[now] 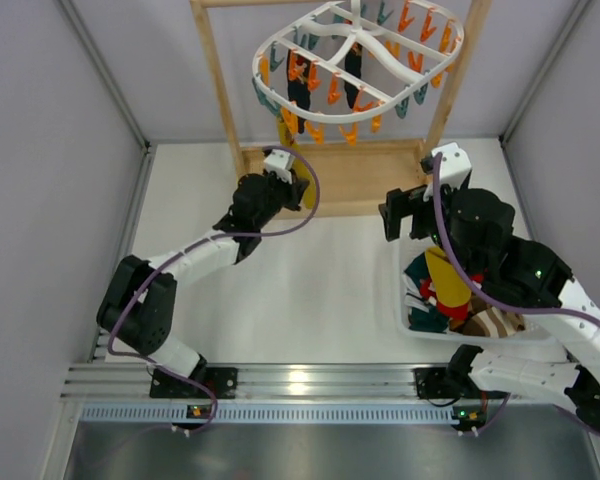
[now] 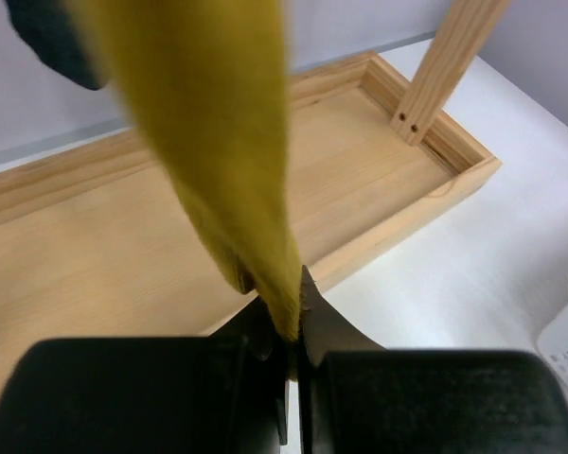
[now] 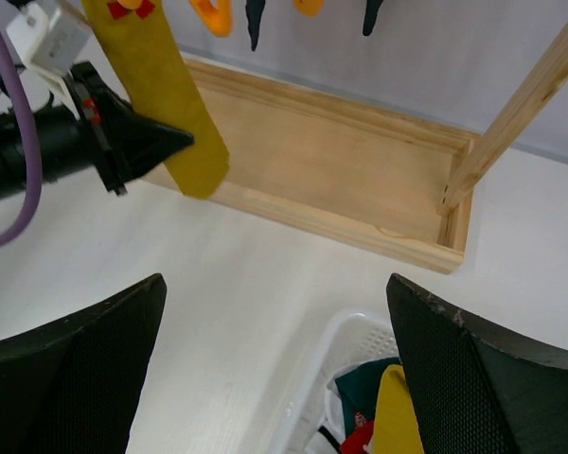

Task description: Remove the socks clipped to the hanger

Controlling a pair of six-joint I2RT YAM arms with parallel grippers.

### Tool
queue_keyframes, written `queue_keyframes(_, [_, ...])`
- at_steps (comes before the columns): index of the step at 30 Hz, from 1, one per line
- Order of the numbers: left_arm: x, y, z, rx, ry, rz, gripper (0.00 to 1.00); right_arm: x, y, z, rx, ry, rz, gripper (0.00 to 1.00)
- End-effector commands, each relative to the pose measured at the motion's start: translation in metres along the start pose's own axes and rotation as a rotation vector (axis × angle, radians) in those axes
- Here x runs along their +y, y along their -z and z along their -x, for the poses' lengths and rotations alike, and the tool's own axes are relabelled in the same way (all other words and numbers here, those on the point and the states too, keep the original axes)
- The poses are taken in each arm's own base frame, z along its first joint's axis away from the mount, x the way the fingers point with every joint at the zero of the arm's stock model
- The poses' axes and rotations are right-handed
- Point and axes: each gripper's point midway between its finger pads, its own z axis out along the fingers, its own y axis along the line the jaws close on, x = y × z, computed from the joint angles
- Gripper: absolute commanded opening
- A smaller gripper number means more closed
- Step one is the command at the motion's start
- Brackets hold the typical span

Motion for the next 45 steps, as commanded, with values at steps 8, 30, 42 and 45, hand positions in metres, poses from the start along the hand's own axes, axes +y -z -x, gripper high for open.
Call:
queue_keyframes(8, [-0.099, 0.021, 0.027, -0.119, -0.066, 0.144, 0.0, 0.0, 0.018, 0.068, -0.191, -0.116, 0.041, 0.94])
queue_keyframes(30, [-0.183, 0.024, 0.007, -0.051, -0.302, 0.275, 0.0, 0.039, -0.061, 0.114, -0.053, 0.059, -0.013, 0.8])
queue_keyframes(42, [-0.191, 0.019, -0.002, -0.036, -0.302, 0.245, 0.0, 0.021, -0.088, 0.099, 0.006, 0.131, -0.116, 0.75])
queue_keyframes(45, [-0.194, 0.018, -0.002, -0.036, -0.299, 0.235, 0.0, 0.02, -0.09, 0.098, 0.009, 0.132, -0.129, 0.74])
